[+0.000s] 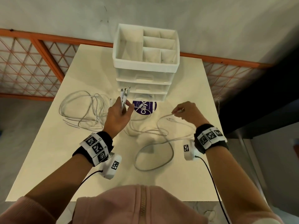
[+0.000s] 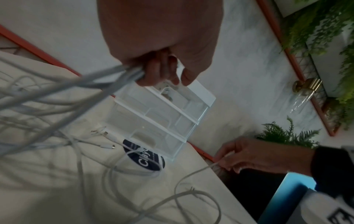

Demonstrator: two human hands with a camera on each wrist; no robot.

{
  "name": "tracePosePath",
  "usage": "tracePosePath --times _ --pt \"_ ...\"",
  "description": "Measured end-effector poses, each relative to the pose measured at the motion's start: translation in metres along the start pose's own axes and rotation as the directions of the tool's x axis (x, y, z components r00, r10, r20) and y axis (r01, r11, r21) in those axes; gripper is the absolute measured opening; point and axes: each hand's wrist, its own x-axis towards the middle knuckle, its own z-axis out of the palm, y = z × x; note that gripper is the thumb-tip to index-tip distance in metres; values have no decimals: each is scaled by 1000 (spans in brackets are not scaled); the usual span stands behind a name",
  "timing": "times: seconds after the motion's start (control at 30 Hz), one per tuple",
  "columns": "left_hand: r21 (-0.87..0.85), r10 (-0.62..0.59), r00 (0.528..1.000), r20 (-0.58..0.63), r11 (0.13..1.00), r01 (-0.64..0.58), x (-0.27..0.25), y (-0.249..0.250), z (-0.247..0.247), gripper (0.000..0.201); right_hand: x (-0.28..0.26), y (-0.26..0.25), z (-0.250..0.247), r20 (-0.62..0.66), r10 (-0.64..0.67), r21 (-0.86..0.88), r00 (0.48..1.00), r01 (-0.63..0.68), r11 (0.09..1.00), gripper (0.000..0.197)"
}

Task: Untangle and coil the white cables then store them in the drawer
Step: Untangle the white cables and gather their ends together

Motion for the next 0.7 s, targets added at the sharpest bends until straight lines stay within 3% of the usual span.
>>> tracePosePath --times 0.1,0.17,0.33,0.5,0.7 --pt "-154 19 984 174 988 8 1 13 -2 20 -5 -59 -35 208 -145 135 967 118 984 15" --pt "-227 64 962 264 974 -3 1 20 -4 18 -14 -94 -46 257 -246 247 934 183 952 20" --pt "-318 183 925 332 945 -73 -7 42 -9 8 -29 -139 -31 185 -344 489 921 217 845 35" --pt "-331 138 921 365 943 -10 -8 49 -15 32 -34 -150 -24 122 -373 549 920 251 797 44" --pt "-394 117 884 453 915 81 -11 50 -23 40 -48 -152 -22 113 -411 623 905 258 739 27"
